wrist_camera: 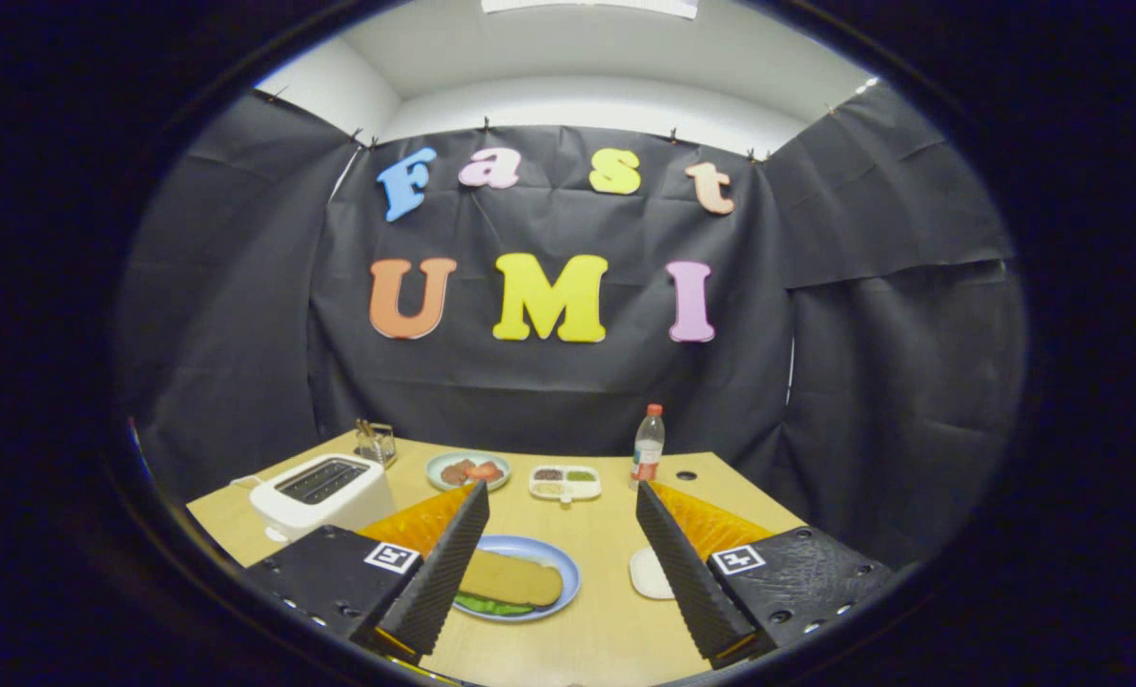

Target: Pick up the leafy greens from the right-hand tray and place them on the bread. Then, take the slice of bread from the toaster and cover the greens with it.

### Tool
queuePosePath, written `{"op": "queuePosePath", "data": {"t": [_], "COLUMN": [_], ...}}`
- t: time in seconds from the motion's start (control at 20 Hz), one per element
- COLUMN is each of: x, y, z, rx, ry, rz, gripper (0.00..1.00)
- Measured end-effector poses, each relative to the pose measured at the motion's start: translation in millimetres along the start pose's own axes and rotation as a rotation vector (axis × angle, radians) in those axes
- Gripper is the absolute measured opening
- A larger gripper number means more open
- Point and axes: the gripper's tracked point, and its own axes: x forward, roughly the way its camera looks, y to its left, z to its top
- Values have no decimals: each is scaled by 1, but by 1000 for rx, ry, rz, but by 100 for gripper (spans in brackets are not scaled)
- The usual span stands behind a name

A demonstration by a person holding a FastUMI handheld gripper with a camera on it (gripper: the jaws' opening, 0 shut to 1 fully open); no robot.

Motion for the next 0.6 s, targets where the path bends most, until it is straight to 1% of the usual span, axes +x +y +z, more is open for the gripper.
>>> {"op": "queuePosePath", "data": {"t": [0.1, 0.2, 0.35, 0.5, 0.6], "x": [-18, -30, -43, -42, -39], "y": [-11, -30, -40, -44, -44], "z": [14, 20, 25, 17, 13], "rx": [38, 63, 37, 8, 17], "ry": [-42, -55, -64, -56, -36], "rz": [6, -14, -15, -11, 5], "gripper": [95, 95, 96, 96, 96]}}
